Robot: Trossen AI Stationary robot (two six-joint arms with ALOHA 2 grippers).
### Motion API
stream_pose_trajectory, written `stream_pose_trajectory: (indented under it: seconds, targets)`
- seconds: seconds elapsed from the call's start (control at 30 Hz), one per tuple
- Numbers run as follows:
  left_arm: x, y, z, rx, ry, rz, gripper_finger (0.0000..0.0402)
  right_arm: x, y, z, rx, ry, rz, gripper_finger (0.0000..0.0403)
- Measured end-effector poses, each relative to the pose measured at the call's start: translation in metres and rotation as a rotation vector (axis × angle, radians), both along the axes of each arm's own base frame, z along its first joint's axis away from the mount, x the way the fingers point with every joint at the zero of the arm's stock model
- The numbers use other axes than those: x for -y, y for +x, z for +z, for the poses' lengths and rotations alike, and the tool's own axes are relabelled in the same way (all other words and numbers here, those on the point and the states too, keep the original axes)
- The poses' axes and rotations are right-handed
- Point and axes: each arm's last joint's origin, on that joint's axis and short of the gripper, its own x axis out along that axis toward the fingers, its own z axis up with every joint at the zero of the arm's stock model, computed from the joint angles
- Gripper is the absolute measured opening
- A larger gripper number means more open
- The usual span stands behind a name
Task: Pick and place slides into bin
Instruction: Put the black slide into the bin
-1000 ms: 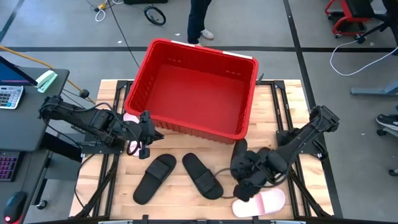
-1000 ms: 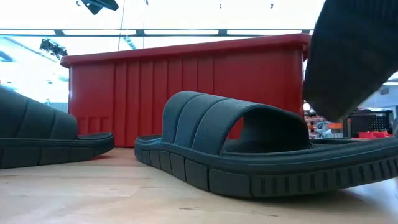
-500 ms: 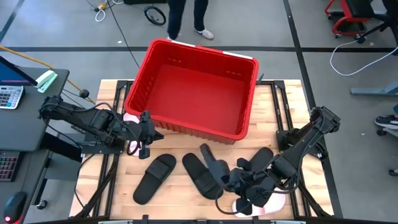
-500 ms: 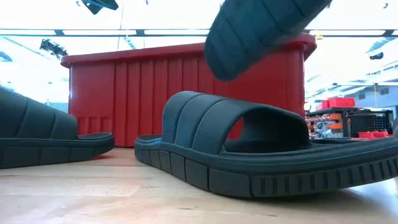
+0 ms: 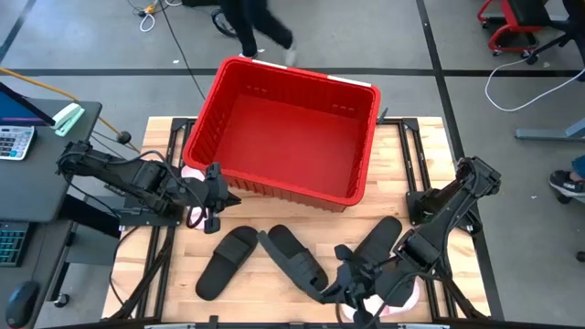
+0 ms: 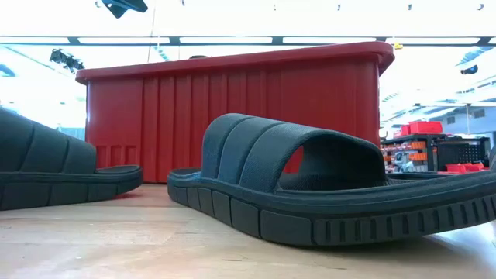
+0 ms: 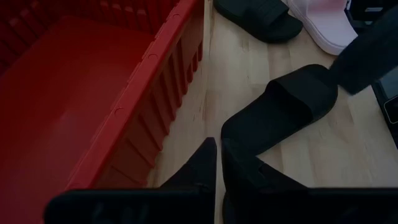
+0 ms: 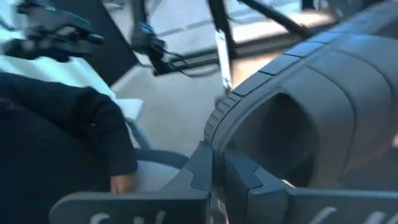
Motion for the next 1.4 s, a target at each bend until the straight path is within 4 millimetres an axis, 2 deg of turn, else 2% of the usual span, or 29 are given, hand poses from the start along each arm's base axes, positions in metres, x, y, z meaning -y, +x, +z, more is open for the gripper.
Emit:
stream_pose_trajectory:
  seconds: [0.3,0.43,0.5,0.73,0.93,1.17,1.4]
  targets:
    - [0.0,0.0,0.0,0.0,0.0,0.0,0.0038,0.009,0.009,0.002,0.096,-0.21,0.034,0.0016]
    - [0.0,0.0,0.0,0.0,0.0,0.0,0.004,0.021,0.015,0.003,0.111,-0.301,-0.027,0.0016]
    - [0.0,0.0,0.0,0.0,0.0,0.0,0.0038,0.034,0.017,0.004,0.097,-0.361,-0.092,0.0016]
    - [0.0,0.0,0.0,0.0,0.0,0.0,0.0028,0.101,0.01,0.021,0.021,-0.559,-0.475,0.0016]
    - [0.0,0.0,0.0,0.0,0.0,0.0,0.0034,0.175,0.011,0.032,-0.076,-0.613,-0.724,0.0016]
    - [0.0,0.0,0.0,0.0,0.0,0.0,0.004,0.256,0.025,0.012,-0.307,-0.581,-0.82,0.0016]
    - [0.0,0.0,0.0,0.0,0.0,0.0,0.003,0.314,0.045,-0.025,-0.52,-0.487,-0.77,0.0016]
